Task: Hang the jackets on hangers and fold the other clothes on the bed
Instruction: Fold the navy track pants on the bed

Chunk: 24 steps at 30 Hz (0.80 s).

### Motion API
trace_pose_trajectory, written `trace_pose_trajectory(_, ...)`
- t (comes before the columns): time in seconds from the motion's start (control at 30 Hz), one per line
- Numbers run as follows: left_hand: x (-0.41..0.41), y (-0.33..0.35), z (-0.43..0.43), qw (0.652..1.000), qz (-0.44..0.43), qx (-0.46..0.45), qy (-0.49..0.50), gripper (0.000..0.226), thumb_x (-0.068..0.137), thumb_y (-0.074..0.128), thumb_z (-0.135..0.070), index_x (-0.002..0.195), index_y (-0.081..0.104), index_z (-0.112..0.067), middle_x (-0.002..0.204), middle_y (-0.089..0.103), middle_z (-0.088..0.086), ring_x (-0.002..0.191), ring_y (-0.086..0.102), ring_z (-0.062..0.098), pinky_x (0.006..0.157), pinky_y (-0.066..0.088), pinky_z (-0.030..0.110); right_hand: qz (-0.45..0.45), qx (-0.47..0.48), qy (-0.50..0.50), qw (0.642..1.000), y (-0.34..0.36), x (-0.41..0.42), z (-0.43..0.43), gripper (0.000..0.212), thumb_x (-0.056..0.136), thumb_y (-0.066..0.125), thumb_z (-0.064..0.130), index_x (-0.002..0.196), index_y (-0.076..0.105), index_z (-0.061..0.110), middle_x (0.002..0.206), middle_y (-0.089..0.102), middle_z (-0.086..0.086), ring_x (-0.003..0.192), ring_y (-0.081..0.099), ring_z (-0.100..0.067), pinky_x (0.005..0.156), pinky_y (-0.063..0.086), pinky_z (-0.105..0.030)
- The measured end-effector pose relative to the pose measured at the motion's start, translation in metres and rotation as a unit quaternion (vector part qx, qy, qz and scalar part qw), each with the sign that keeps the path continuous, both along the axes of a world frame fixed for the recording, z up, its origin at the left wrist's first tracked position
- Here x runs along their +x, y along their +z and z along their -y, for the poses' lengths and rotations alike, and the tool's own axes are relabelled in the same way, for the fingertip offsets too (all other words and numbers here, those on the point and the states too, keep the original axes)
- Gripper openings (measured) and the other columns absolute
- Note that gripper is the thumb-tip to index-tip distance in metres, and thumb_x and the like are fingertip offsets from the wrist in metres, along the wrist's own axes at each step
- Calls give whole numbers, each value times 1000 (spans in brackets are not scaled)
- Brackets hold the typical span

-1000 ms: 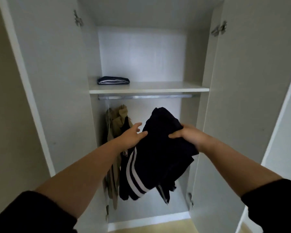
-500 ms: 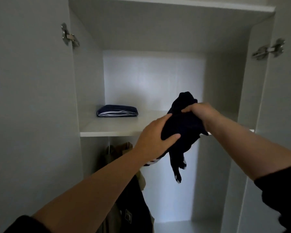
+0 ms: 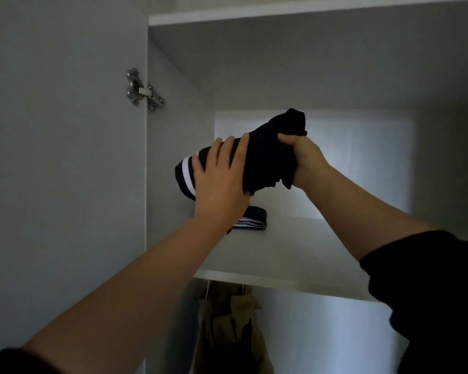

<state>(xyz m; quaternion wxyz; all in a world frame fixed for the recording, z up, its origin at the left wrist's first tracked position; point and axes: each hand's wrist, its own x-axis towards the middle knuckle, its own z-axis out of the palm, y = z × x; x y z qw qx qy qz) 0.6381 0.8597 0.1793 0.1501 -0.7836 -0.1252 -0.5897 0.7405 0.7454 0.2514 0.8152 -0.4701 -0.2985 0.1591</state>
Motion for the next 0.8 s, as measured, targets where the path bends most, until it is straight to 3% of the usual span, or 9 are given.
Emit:
trace_pose_trajectory(0.07, -9, -2, -22, 995, -18, 87, 56, 98, 67, 78, -18, 150, 26, -17, 132, 50, 15, 125, 44, 36, 103, 28, 62, -19, -6, 46, 999, -16, 9, -13, 29, 90, 61, 15, 117, 60, 4, 111, 67, -19, 99, 66, -34, 83, 56, -43)
trace_pose_trajectory(0.13, -15, -15, -38, 976, -113, 162, 91, 94, 71, 68, -7, 151, 20, -16, 120, 54, 18, 112, 50, 37, 102, 33, 54, -32, -109, 44, 993, -50, 21, -18, 29, 92, 58, 16, 117, 61, 3, 105, 68, -18, 89, 66, -31, 72, 56, -39)
trace_pose_trajectory(0.2, -15, -41, -46, 937, -299, 140, 114, 93, 80, 62, -13, 153, 5, -18, 125, 49, 16, 112, 48, 34, 100, 36, 44, -18, -269, 23, 963, -96, 31, -20, 24, 94, 54, 13, 115, 58, 3, 96, 66, -16, 79, 63, -28, 66, 53, -35)
trace_pose_trajectory(0.27, -12, -68, -50, 890, -437, 68, 114, 86, 85, 63, -28, 151, 9, -19, 133, 45, 11, 117, 48, 28, 96, 43, 39, 8, -368, -10, 930, -133, 38, -20, 23, 93, 55, 8, 114, 55, 1, 100, 64, -18, 81, 61, -28, 62, 51, -33)
trace_pose_trajectory(0.37, -12, -77, -59, 892, -443, 52, 75, 67, 84, 63, -39, 141, 31, -20, 125, 52, 5, 108, 52, 22, 87, 48, 34, 84, -401, -62, 910, -149, 45, -24, 21, 90, 61, 13, 104, 55, -1, 90, 62, -17, 75, 61, -26, 55, 47, -27)
trace_pose_trajectory(0.43, -9, -75, -69, 900, -427, 52, 74, 65, 83, 62, -51, 135, 38, -21, 120, 54, 3, 103, 54, 20, 82, 46, 33, 186, -425, -106, 879, -146, 48, -27, 31, 90, 60, 19, 114, 51, 1, 98, 59, -16, 81, 60, -26, 58, 47, -27)
trace_pose_trajectory(0.53, -1, -82, -80, 893, -429, 60, 122, 76, 85, 59, -50, 144, 25, -17, 130, 51, 7, 116, 50, 25, 96, 41, 36, 401, -424, -200, 787, -146, 47, -30, 50, 95, 53, 28, 138, 38, 7, 136, 44, -16, 121, 46, -31, 97, 40, -34)
trace_pose_trajectory(0.67, 2, -96, -101, 887, -430, -10, 168, 84, 88, 55, -34, 151, 4, -15, 146, 36, 11, 135, 33, 28, 110, 25, 43, 514, -466, -120, 710, -148, 39, -48, 49, 101, 38, 39, 140, 43, 10, 141, 43, -13, 129, 41, -31, 107, 32, -35)
trace_pose_trajectory(0.8, 9, -93, -124, 867, -459, -190, 41, 74, 90, 49, -27, 152, 10, -22, 157, 18, 5, 145, 9, 24, 117, 10, 45, 495, -549, -19, 673, -169, 40, -67, 63, 101, 25, 52, 152, 20, 15, 157, 22, -9, 142, 25, -31, 115, 22, -45)
